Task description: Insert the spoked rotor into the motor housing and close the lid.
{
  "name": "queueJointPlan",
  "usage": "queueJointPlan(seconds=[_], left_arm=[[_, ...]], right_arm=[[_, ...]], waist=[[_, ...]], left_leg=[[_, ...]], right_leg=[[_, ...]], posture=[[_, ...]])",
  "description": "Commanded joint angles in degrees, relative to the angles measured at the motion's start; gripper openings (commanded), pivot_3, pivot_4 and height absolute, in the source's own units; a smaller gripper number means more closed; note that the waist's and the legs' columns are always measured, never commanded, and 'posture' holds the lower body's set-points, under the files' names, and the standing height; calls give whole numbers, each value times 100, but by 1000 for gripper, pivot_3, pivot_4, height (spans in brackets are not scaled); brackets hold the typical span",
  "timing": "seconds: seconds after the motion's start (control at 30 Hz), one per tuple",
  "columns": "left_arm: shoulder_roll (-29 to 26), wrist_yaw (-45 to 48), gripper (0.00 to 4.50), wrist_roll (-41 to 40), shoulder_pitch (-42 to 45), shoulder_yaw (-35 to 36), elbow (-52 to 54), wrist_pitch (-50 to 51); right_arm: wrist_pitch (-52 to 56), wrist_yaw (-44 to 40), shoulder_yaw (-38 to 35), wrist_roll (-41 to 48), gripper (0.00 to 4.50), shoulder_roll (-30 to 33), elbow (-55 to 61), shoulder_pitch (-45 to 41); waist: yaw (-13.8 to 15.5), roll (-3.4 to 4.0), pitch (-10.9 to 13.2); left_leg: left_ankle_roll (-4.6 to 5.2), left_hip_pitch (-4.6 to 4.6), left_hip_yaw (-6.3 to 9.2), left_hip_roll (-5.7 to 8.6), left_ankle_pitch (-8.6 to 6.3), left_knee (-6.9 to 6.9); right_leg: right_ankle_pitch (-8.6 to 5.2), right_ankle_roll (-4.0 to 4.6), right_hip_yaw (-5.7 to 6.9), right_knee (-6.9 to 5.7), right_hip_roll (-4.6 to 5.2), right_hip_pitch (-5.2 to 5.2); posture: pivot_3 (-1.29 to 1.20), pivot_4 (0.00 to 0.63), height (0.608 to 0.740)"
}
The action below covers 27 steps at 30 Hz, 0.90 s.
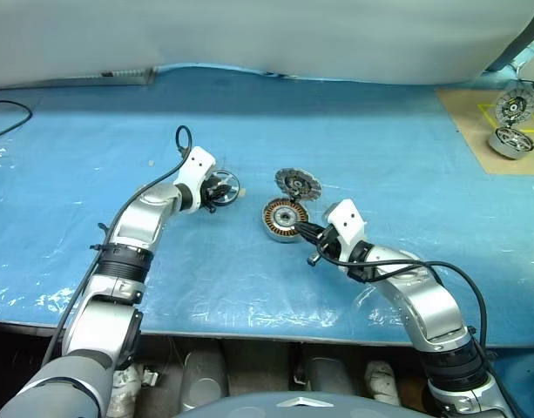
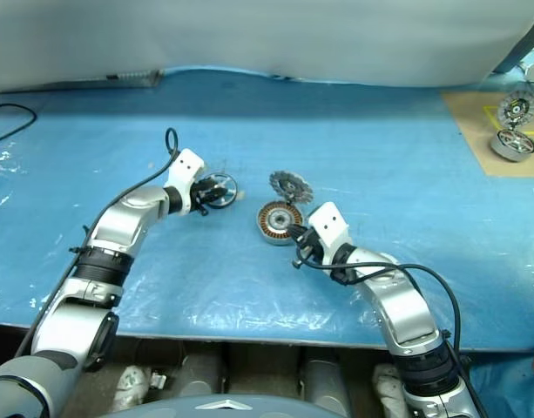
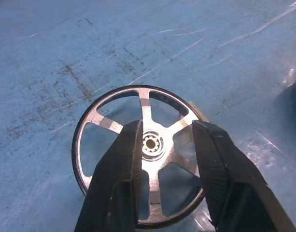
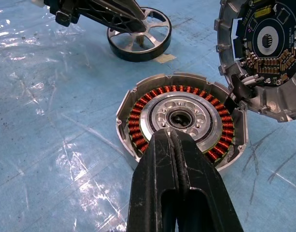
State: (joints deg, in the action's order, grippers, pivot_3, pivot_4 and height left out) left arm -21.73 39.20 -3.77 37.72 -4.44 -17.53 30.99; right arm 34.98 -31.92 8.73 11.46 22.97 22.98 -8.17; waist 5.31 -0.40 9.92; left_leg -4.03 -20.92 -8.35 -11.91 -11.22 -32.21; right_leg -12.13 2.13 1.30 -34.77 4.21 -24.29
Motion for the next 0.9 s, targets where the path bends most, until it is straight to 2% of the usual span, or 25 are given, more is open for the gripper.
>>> queueJointPlan(seconds=[0.03, 0.07, 0.17, 0.3, 0.53, 0.7, 0.9], left_arm=[[-61, 34, 1645, 11, -221, -140, 75, 273], [-72, 28, 1645, 18, -241, -150, 106, 287], [-85, 1, 2239, 24, -243, -140, 117, 290], [-80, -98, 3566, 70, -151, -124, 48, 181], [10, -234, 3566, 28, 70, -4, -155, -89], [108, -257, 3566, -251, 286, 232, 86, -24], [-32, -175, 3566, -421, 378, 285, 327, 176]], right_arm=[[-131, -24, 15, 42, 0, -12, 64, -75], [-134, -26, 20, 39, 0, -14, 57, -78], [-136, -34, 27, 31, 0, -22, 43, -89], [-138, -27, 29, 31, 0, -25, 28, -100], [-153, -8, 13, 19, 0, -14, 16, -80], [-156, -1, 10, 15, 0, 2, 30, -56], [-163, -3, 22, 15, 0, -2, 8, -88]], waist=[[0, 3, -2], [0, 3, -2], [1, 3, -2], [2, 3, -2], [2, 3, -2], [2, 2, -1], [-6, 2, -1]], left_leg=[[0, 1, 0, 0, 0, 0], [0, 1, 0, 1, 0, 0], [0, 0, -1, 1, 0, 0], [0, 0, -1, 1, 0, 1], [0, -1, -1, 1, 0, 1], [0, -6, 0, 0, 0, 1], [0, -8, 0, 0, 0, 4]], right_leg=[[0, 0, 0, 0, 0, 0], [0, 0, 0, 0, 0, 0], [0, 0, -1, 1, 0, 0], [0, 0, 0, 1, 0, 0], [0, 0, 0, 1, 0, 0], [0, 0, 1, 3, 0, -2], [0, 0, 1, 4, -1, -8]], posture=[[0, 150, 740], [0, 150, 740], [0, 150, 740], [0, 150, 740], [0, 150, 740], [0, 150, 740], [0, 150, 740]])
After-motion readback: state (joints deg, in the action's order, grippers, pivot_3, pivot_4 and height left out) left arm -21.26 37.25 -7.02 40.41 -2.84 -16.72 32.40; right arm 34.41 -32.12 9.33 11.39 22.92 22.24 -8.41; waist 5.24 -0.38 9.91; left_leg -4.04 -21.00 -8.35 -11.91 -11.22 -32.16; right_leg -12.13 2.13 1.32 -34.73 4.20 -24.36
